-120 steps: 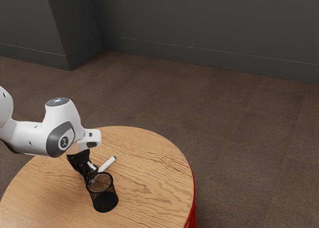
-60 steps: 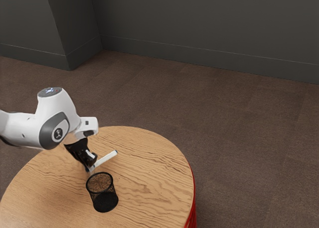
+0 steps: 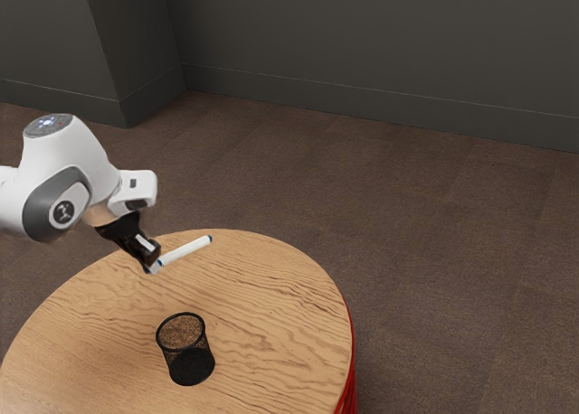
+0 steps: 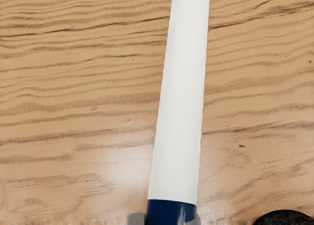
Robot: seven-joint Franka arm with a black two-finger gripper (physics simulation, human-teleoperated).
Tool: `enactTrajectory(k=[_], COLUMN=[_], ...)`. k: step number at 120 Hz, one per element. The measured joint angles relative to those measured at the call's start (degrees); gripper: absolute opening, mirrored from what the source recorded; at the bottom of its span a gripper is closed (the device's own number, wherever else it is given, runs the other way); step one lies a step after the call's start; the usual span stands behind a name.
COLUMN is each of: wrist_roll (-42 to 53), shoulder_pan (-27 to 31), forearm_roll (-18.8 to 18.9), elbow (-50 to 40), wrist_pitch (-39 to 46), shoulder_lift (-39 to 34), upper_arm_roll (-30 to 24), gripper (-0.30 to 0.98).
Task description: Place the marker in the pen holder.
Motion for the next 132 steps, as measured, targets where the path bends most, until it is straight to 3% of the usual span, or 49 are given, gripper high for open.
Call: enactTrajectory(k=[29,66,132], wrist_roll=[-3.9,-10.1,-21.2], shoulder_pan=[1.3,1.3,-6.0], forearm_roll=[4.2,5.0,2.2], elbow=[-5.5,-10.8,-11.4], wrist_pitch=[-11.4,-27.2,-39.3], shoulder_lift=[-13.2,-29.6,-28.4], upper_arm_roll=[-2.1,-9.0,-17.3], gripper=[-0.08,-0.08,-0.05])
